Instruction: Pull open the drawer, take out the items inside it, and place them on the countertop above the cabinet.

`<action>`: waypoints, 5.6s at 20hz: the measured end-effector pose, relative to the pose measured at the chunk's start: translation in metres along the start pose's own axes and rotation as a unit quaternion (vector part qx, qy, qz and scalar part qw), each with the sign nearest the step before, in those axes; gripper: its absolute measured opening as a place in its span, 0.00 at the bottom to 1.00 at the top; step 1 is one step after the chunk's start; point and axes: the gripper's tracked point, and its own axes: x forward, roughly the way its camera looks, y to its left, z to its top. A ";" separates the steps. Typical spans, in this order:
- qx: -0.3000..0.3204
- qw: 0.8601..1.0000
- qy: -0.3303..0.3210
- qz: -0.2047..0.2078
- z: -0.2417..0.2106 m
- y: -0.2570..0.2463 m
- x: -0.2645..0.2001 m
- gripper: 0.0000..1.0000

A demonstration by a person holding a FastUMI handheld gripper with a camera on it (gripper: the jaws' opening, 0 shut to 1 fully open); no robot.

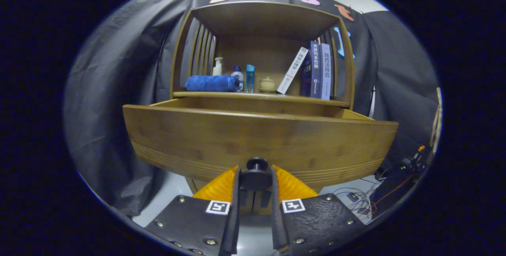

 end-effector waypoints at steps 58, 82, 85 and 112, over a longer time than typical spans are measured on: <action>0.118 0.963 0.240 0.019 0.028 0.007 0.129 0.41; 0.066 0.998 -0.016 -0.003 0.216 -0.015 0.072 0.41; 0.059 0.998 0.013 -0.009 0.202 -0.016 0.082 0.41; 0.218 0.954 0.206 0.031 0.098 -0.003 0.112 0.07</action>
